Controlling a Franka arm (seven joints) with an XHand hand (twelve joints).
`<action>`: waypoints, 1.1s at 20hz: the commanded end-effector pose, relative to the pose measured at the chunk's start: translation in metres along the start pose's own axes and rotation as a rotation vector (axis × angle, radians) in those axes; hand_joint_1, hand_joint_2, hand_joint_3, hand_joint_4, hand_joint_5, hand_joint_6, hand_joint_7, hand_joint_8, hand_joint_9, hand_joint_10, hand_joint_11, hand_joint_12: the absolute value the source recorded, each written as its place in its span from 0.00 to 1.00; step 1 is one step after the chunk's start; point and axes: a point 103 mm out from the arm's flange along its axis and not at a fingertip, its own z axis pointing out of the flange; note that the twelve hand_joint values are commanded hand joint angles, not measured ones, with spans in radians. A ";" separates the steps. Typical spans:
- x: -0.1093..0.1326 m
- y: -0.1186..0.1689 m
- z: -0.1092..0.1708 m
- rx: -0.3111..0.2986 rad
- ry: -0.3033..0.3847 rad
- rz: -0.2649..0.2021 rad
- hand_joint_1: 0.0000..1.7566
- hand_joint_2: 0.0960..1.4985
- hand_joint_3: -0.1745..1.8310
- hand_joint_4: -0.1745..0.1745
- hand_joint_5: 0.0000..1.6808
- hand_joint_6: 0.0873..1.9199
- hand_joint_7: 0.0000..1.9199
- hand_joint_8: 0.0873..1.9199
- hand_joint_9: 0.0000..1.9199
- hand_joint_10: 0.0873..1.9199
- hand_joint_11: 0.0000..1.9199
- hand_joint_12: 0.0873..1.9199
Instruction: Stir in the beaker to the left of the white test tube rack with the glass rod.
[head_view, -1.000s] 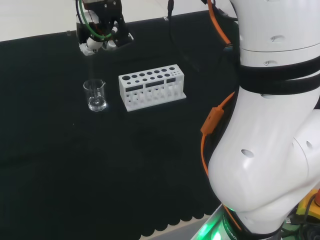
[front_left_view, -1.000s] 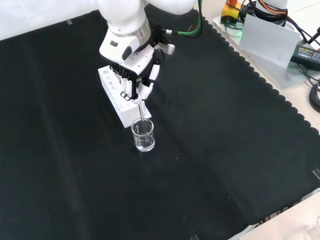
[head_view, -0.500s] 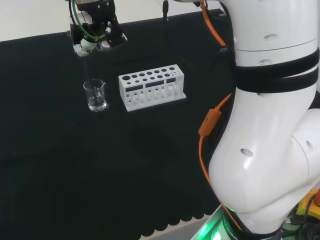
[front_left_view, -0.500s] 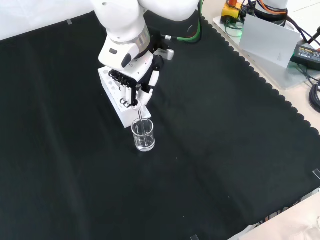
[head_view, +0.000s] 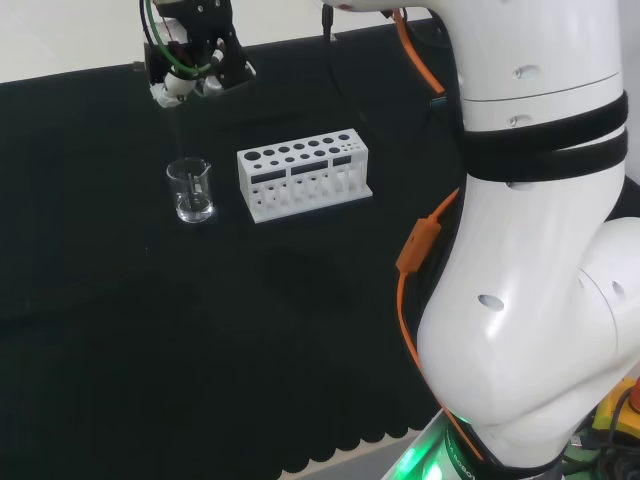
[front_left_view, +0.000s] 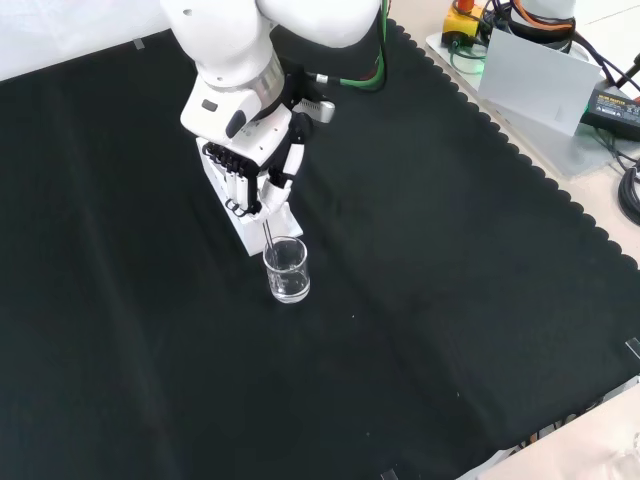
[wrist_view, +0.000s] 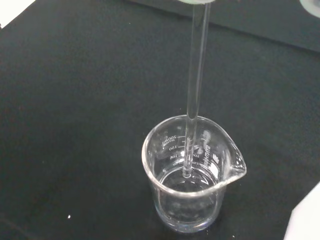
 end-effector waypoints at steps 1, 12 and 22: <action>-0.003 -0.023 0.001 0.006 -0.004 0.007 0.74 0.70 0.00 0.00 0.73 0.27 0.67 0.28 0.96 0.16 0.86 0.36; 0.018 -0.029 0.000 0.002 0.003 -0.008 0.74 0.70 0.00 0.00 0.73 0.27 0.67 0.28 0.96 0.16 0.86 0.36; 0.006 -0.003 -0.004 0.003 -0.002 -0.013 0.74 0.70 0.00 0.00 0.73 0.28 0.67 0.28 0.96 0.16 0.86 0.36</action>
